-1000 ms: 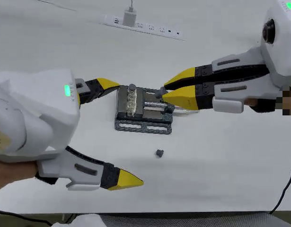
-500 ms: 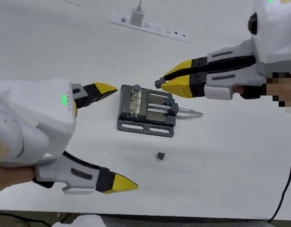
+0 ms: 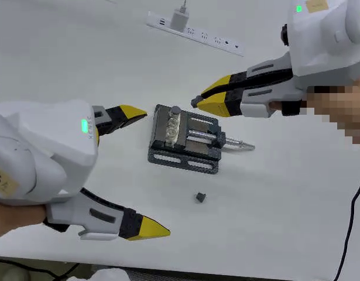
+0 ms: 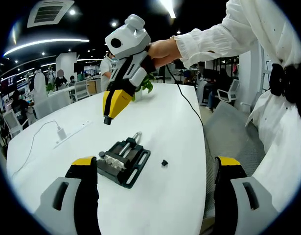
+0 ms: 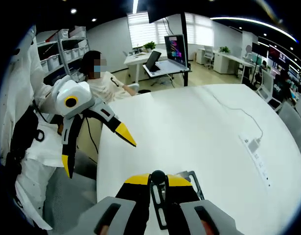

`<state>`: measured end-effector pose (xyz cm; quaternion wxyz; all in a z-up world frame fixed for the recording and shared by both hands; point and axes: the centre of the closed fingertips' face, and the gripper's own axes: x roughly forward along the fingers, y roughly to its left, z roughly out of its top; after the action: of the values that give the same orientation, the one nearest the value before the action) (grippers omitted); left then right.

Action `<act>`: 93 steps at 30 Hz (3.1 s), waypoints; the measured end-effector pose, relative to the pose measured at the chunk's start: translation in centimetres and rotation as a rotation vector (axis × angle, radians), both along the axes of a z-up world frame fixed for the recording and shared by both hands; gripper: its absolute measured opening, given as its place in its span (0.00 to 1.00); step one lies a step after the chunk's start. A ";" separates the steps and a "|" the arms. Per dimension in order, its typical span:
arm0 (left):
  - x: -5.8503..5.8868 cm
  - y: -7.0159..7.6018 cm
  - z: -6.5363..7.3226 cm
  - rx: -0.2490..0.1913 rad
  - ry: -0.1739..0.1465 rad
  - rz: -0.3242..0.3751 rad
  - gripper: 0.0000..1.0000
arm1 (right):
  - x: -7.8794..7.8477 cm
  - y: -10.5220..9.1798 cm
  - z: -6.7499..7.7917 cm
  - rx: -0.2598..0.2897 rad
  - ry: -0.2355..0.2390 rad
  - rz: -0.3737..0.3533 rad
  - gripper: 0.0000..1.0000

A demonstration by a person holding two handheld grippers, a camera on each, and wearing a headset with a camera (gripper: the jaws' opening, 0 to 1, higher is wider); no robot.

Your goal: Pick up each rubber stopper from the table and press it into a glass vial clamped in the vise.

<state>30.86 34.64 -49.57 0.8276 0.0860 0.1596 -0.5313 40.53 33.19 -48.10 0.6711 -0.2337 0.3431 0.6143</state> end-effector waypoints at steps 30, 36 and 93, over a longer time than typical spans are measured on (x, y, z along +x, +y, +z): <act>0.9 1.2 -1.7 -0.043 0.041 0.052 0.99 | 2.9 0.2 -9.1 -0.282 0.012 0.069 0.05; 1.0 1.4 -2.0 -0.044 0.048 0.062 0.99 | 2.8 0.3 -10.3 -0.307 0.008 0.077 0.05; 1.2 1.5 -2.0 -0.065 0.054 0.072 0.98 | 2.9 0.3 -11.0 -0.474 -0.029 0.066 0.04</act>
<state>32.08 36.18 -51.56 0.8437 0.0390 0.1678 -0.5084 43.38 33.46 -59.12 0.5817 -0.4046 0.4602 0.5349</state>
